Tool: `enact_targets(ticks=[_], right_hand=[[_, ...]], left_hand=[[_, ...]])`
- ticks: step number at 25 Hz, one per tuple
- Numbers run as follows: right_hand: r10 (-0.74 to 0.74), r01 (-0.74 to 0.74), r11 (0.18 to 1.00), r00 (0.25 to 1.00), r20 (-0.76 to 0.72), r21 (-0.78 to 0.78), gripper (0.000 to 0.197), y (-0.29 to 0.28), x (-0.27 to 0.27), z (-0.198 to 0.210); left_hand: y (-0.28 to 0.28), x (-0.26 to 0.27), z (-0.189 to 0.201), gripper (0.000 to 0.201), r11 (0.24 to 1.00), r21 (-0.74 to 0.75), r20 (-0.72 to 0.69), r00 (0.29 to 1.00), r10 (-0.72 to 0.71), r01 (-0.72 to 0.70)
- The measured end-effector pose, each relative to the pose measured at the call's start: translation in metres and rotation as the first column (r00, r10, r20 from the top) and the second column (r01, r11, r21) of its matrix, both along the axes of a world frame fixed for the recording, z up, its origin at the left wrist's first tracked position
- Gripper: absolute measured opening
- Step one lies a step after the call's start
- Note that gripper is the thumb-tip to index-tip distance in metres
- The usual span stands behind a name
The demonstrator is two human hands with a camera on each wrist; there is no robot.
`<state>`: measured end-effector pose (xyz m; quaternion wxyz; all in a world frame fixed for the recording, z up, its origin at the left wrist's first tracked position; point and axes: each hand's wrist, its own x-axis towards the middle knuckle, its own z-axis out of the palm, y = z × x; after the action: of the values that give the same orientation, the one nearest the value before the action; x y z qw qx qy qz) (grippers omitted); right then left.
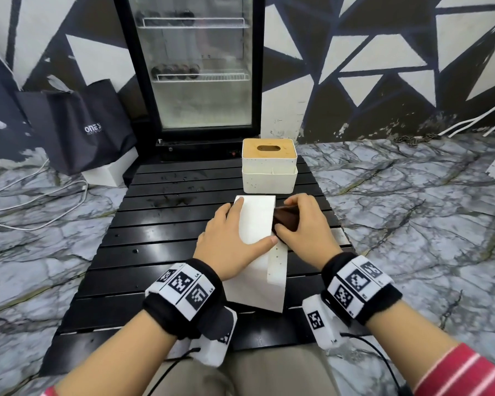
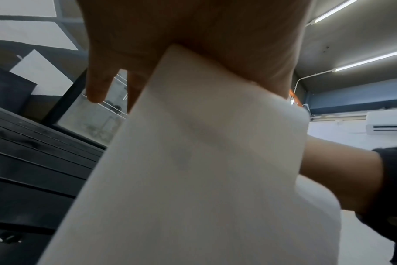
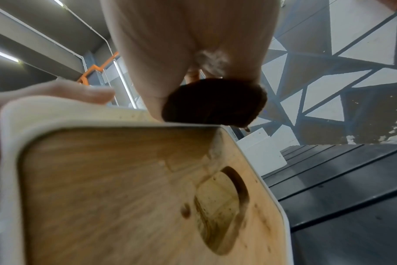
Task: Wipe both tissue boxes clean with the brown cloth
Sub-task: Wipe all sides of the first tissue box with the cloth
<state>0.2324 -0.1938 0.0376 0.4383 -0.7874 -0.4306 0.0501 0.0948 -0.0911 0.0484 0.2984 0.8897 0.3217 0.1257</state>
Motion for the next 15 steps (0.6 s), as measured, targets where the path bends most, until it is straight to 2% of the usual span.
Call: enact_targets(ticks=[3,6,10,15], right_hand=[[-0.023,0.022,1.0,0.996,0.082,0.013,0.021,0.007,0.0,-0.011],[0.008,-0.016,0.999,0.987,0.162,0.044,0.028,0.005,-0.005,-0.02],[0.097,-0.108,0.991,0.985,0.142,0.073,0.034,0.004,-0.009,-0.025],[0.089,-0.091,0.996,0.99,0.107,0.013,0.035,0.016,0.004,-0.024]], left_hand=[[0.008,0.003,0.003,0.117,1.0,0.0,-0.015,1.0,0.005,-0.005],[0.02,0.006,0.007,0.123,0.998,-0.024,-0.028,0.998,0.058,-0.058],[0.035,0.014,0.001,0.092,1.0,-0.014,0.006,1.0,0.021,-0.021],[0.033,0.016,-0.004,0.075,0.998,-0.035,0.101,0.994,-0.048,0.051]])
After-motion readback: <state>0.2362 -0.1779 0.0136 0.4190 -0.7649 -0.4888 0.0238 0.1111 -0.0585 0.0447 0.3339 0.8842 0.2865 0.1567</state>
